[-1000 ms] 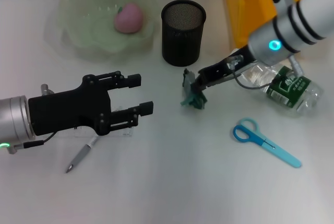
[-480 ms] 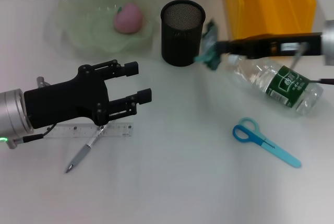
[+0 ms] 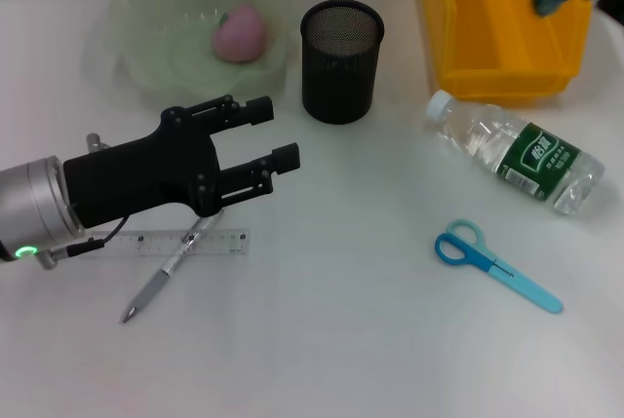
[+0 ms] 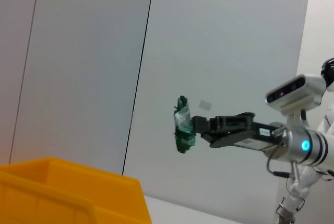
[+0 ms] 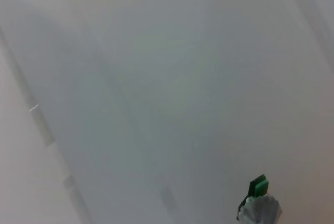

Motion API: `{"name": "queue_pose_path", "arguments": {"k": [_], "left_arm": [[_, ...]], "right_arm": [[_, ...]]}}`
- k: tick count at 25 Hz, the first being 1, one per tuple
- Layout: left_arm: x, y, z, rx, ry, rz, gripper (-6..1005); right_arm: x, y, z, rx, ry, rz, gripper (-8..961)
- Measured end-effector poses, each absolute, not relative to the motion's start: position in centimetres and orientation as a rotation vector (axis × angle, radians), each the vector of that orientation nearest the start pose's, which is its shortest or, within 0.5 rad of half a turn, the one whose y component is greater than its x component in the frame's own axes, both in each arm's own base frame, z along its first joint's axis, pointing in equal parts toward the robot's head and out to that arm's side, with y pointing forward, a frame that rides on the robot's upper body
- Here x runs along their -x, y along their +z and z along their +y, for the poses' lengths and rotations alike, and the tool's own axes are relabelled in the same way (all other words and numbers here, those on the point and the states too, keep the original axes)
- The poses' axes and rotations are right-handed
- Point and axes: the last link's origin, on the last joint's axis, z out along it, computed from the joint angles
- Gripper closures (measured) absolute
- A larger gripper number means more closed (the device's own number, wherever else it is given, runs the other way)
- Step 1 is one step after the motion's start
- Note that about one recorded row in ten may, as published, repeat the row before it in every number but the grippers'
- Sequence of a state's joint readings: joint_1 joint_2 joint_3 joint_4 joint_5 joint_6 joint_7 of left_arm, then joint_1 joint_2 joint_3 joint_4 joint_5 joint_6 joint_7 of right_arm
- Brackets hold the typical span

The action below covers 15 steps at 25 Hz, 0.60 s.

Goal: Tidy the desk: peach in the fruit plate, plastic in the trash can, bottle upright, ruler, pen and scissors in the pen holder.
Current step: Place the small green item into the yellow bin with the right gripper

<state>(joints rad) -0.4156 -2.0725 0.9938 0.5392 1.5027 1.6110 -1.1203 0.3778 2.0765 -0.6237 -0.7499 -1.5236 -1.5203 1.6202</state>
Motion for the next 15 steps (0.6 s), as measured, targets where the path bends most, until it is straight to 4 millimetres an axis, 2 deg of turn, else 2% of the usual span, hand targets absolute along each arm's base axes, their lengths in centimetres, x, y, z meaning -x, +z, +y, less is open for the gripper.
{"name": "queue_pose_path", "arguments": {"k": [3,6,8,9,10,15], "left_arm": [[24.3,-1.6,30.1,2.619,-1.119,-0.414,336],[24.2,-1.6,30.2,2.608,-1.134,-0.418,336],[24.0,-1.6,30.4,2.603,-1.141,-0.414,336],[24.0,-1.6,30.4,2.603,-1.141,-0.414,336],[24.0,-1.6,30.4,2.604,-1.142,-0.411,336],[23.8,-1.6,30.6,2.607,-1.145,-0.408,337]], "right_arm": [[-29.0,8.2,34.1,2.034,1.177,0.850,953],[-29.1,8.3,34.9,2.002,1.148,0.860,953],[-29.5,8.2,36.2,1.944,1.095,0.892,954],[-29.5,8.2,36.2,1.944,1.095,0.892,954],[-29.6,7.8,37.2,1.936,1.043,0.914,954],[-29.1,6.6,39.1,1.976,0.924,0.976,937]]}}
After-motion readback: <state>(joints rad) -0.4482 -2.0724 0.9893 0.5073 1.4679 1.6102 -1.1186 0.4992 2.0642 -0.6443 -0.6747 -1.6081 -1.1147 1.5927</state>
